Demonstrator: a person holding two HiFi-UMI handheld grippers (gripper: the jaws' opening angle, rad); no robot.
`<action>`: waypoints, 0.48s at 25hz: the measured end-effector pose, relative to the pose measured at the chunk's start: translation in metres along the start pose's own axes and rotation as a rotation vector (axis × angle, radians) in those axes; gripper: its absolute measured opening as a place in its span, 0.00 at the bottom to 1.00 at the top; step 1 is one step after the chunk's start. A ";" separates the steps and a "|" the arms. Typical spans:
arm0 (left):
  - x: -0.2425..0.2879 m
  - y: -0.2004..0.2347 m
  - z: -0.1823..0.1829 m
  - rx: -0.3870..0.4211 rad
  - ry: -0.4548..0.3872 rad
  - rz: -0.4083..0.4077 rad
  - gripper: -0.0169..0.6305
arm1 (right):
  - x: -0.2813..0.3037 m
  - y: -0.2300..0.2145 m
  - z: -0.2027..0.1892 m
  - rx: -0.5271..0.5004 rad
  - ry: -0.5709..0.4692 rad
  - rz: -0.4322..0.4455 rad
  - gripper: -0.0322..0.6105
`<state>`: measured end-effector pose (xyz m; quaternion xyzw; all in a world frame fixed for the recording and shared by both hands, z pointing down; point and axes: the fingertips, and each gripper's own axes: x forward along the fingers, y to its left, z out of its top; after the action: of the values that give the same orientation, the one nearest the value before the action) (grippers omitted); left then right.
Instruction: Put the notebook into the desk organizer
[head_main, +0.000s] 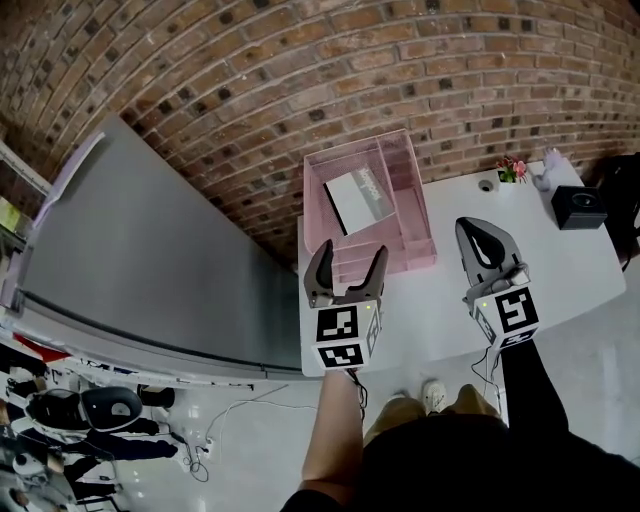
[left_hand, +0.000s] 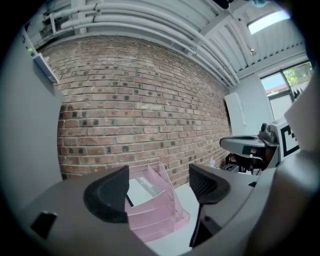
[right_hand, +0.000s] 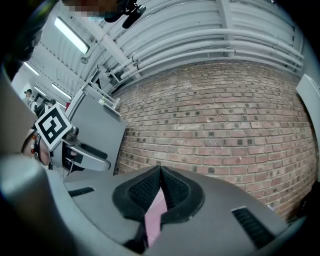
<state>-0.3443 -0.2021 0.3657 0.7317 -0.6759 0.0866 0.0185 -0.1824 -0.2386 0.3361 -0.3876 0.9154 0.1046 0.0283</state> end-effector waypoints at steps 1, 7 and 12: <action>-0.001 0.001 0.001 -0.001 -0.004 -0.001 0.60 | 0.001 0.001 0.001 0.001 -0.001 -0.002 0.08; -0.015 0.006 0.002 0.003 -0.010 -0.002 0.60 | 0.006 0.008 0.007 -0.002 -0.011 0.000 0.08; -0.024 0.004 0.007 0.027 -0.053 -0.011 0.60 | 0.009 0.015 0.009 -0.004 -0.022 0.015 0.08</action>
<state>-0.3497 -0.1803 0.3550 0.7376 -0.6709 0.0762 -0.0086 -0.2000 -0.2329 0.3290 -0.3796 0.9178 0.1108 0.0368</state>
